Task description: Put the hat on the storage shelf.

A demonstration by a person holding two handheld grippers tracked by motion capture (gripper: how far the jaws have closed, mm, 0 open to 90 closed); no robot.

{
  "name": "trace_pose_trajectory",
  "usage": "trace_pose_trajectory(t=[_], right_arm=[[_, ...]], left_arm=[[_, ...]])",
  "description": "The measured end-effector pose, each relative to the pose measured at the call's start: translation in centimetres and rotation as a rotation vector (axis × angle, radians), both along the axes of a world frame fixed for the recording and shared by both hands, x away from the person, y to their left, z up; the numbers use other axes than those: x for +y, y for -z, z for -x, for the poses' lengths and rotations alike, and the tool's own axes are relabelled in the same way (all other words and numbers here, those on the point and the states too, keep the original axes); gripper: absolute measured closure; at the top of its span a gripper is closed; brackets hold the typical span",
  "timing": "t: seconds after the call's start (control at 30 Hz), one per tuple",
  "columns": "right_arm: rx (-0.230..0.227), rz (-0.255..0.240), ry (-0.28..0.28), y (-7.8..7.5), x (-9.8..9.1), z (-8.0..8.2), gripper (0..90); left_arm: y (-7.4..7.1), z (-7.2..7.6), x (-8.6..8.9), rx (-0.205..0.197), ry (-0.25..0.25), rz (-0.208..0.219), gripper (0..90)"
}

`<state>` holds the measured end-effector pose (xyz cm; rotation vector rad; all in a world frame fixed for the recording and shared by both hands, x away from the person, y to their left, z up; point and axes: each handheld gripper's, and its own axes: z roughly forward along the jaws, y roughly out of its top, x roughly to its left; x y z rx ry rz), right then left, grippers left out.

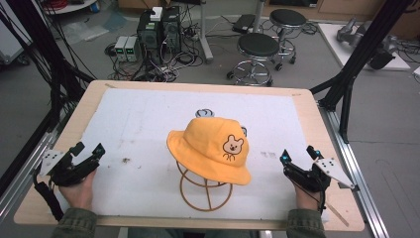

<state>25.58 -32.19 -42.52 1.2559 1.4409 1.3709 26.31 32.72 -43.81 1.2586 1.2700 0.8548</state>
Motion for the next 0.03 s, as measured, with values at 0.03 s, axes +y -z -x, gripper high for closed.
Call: trace_pose_trajectory(t=[0.03], right_arm=[[0.004, -0.002, -0.002, 0.01, 0.03, -0.02, 10.4]], left_arm=[[0.01, 0.02, 0.03, 0.001, -0.001, 0.0, 25.4]])
